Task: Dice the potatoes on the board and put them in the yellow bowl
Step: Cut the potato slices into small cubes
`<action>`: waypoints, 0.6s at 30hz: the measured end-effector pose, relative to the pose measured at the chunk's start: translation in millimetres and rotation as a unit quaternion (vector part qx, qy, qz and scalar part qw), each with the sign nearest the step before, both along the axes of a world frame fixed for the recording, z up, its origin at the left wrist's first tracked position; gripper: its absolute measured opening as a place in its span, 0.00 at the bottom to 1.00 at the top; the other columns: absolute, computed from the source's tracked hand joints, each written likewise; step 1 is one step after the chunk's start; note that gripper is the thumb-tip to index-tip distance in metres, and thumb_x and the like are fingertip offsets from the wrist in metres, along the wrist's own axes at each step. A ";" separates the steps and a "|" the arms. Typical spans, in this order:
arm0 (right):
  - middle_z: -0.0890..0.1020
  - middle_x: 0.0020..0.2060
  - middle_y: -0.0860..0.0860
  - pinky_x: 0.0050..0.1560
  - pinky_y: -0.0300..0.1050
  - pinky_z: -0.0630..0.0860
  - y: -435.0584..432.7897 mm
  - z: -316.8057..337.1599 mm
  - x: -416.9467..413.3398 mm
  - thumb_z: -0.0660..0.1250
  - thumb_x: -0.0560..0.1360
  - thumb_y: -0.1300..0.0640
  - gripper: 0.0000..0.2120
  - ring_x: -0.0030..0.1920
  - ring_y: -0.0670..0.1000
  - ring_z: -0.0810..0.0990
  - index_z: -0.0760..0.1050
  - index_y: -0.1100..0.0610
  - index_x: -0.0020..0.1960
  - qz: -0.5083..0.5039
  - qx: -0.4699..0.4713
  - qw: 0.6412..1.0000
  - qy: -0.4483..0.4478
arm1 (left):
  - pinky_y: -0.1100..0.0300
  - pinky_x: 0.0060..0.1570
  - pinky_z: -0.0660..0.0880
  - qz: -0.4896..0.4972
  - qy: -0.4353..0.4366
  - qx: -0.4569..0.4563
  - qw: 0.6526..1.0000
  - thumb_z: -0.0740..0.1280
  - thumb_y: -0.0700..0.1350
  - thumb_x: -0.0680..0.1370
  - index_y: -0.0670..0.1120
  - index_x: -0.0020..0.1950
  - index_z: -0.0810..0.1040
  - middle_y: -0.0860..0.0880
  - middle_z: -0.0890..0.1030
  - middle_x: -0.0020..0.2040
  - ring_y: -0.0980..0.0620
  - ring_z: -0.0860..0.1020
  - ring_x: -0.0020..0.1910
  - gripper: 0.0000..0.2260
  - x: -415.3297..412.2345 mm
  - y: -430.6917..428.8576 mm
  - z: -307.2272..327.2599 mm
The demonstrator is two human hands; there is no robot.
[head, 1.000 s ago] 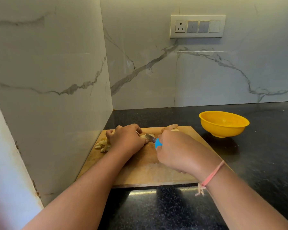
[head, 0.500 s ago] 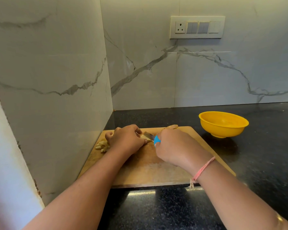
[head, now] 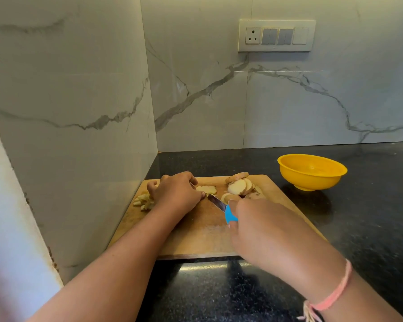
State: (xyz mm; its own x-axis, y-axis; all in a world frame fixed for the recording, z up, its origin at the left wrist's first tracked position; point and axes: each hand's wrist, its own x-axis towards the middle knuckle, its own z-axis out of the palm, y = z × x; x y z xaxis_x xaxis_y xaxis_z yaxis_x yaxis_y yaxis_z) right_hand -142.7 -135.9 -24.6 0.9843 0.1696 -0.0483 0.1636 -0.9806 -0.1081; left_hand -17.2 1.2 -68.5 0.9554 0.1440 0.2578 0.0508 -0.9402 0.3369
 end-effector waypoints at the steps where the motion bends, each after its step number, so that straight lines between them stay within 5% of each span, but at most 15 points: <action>1: 0.75 0.58 0.52 0.52 0.44 0.72 -2.0 2.6 -1.8 0.58 0.80 0.53 0.19 0.57 0.52 0.75 0.64 0.52 0.70 -0.001 0.001 1.000 0.002 | 0.47 0.64 0.62 -0.002 -0.003 -0.006 1.000 0.67 0.61 0.74 0.58 0.58 0.75 0.55 0.79 0.58 0.50 0.70 0.64 0.15 0.1 1.5 0.1; 9: 0.78 0.50 0.52 0.40 0.41 0.72 0.9 9.1 15.1 0.57 0.80 0.53 0.15 0.47 0.51 0.77 0.71 0.54 0.65 -0.018 0.081 0.991 -0.109 | 0.45 0.65 0.62 -0.005 0.022 -0.052 0.998 0.69 0.55 0.76 0.60 0.61 0.74 0.58 0.79 0.60 0.51 0.71 0.65 0.14 4.9 13.3 2.6; 18: 0.76 0.51 0.53 0.45 0.44 0.73 19.5 -1.8 32.7 0.56 0.81 0.54 0.14 0.48 0.52 0.75 0.69 0.56 0.64 -0.005 0.086 0.995 -0.049 | 0.47 0.62 0.63 0.005 0.006 -0.045 0.999 0.69 0.54 0.75 0.59 0.60 0.74 0.57 0.81 0.55 0.51 0.71 0.63 0.14 5.7 12.2 2.6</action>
